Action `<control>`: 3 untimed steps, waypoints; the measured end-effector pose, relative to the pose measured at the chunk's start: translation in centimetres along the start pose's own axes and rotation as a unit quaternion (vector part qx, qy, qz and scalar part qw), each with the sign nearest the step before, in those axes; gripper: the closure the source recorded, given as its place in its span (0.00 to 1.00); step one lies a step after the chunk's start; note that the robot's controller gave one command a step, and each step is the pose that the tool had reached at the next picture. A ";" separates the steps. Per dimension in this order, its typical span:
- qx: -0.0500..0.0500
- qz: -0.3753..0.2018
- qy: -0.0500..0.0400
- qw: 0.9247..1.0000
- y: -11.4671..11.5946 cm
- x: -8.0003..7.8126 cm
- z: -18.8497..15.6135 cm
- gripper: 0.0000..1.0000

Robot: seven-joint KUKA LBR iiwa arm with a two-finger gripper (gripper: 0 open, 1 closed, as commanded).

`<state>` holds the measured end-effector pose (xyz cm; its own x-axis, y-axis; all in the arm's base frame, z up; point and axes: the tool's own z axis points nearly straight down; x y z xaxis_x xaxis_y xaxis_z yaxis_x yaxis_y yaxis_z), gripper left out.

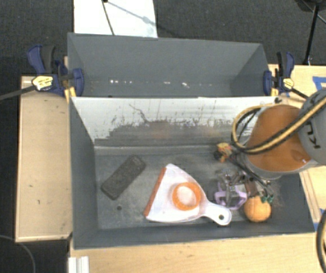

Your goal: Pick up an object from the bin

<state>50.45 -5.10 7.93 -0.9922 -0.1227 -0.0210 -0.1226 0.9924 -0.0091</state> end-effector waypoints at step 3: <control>-0.005 -0.014 0.012 1.000 0.2 1.2 -4.9 1.00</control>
Offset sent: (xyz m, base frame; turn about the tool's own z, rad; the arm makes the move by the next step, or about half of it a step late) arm -0.0097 0.0087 -0.0081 -0.0461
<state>49.10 -4.98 12.81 -0.9886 -0.1505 0.0025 -0.1505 0.9886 0.0011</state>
